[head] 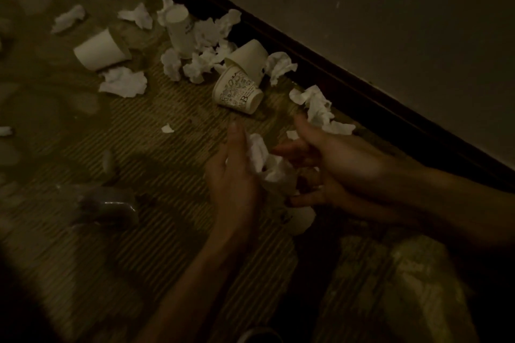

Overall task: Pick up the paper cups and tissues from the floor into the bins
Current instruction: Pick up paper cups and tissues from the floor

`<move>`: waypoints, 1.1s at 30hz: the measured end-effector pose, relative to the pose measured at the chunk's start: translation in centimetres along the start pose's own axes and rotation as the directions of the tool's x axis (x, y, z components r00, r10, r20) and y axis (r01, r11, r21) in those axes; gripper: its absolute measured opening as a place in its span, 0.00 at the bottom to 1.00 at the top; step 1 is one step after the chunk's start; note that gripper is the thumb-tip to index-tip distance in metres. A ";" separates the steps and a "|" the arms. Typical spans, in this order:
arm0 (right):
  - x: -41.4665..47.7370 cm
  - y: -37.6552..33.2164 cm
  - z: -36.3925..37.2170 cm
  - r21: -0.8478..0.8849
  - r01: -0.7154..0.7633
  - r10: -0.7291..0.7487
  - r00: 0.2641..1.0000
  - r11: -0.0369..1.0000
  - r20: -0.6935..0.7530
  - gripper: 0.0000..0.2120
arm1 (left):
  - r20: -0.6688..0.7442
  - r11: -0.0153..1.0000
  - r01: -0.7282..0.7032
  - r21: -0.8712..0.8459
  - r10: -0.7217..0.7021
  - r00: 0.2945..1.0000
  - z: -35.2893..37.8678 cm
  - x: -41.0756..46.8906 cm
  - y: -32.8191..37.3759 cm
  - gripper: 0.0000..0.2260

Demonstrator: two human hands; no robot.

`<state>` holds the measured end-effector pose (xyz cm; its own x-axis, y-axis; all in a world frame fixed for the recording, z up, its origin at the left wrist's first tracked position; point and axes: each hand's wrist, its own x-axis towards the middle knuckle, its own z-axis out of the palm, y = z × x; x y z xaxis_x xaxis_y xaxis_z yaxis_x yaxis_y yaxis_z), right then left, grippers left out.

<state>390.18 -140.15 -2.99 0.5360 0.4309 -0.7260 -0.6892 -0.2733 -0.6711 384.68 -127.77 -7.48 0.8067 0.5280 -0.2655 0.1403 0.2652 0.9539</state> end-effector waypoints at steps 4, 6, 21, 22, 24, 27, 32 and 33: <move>-0.1 0.8 0.3 0.198 0.011 -0.010 1.000 0.980 -0.006 0.27 | -0.037 0.994 -0.097 0.051 0.099 0.994 0.1 -1.1 -0.5 0.08; -0.1 1.2 0.3 0.269 0.019 -0.027 0.999 0.963 0.027 0.29 | 0.026 0.975 -0.171 0.144 0.169 0.985 0.4 -1.7 -0.7 0.08; 3.6 -1.3 -7.2 -0.184 0.287 -0.318 0.932 0.940 -0.173 0.16 | 0.202 0.880 -0.318 0.354 0.260 0.944 1.4 1.9 -1.8 0.18; 4.3 -1.8 -8.4 -0.298 0.306 -0.378 0.898 0.904 -0.223 0.13 | 0.192 0.883 -0.310 0.352 0.256 0.947 1.4 2.2 -1.9 0.19; 5.8 -2.2 -10.6 -0.613 0.248 -0.465 0.857 0.750 -0.222 0.05 | 0.189 0.891 -0.307 0.336 0.255 0.948 1.6 2.8 -1.9 0.21; 7.4 -2.3 -12.0 -0.828 0.185 -0.481 0.869 0.530 -0.114 0.25 | 0.218 0.893 -0.303 0.334 0.239 0.946 2.1 3.5 -1.9 0.21; 10.1 -2.0 -10.9 -0.864 0.082 -0.270 0.961 0.496 -0.064 0.51 | 0.225 0.900 -0.313 0.302 0.252 0.941 2.8 4.4 -2.1 0.22; 10.5 -2.0 -10.5 -0.875 0.035 -0.222 0.971 0.483 -0.084 0.55 | 0.224 0.904 -0.308 0.298 0.247 0.943 2.8 4.5 -2.2 0.22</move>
<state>402.29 -144.08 -10.82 0.7145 0.4073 -0.5689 0.1128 -0.8695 -0.4810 389.67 -128.25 -10.40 0.9238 0.3826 0.0166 0.0499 -0.1632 0.9853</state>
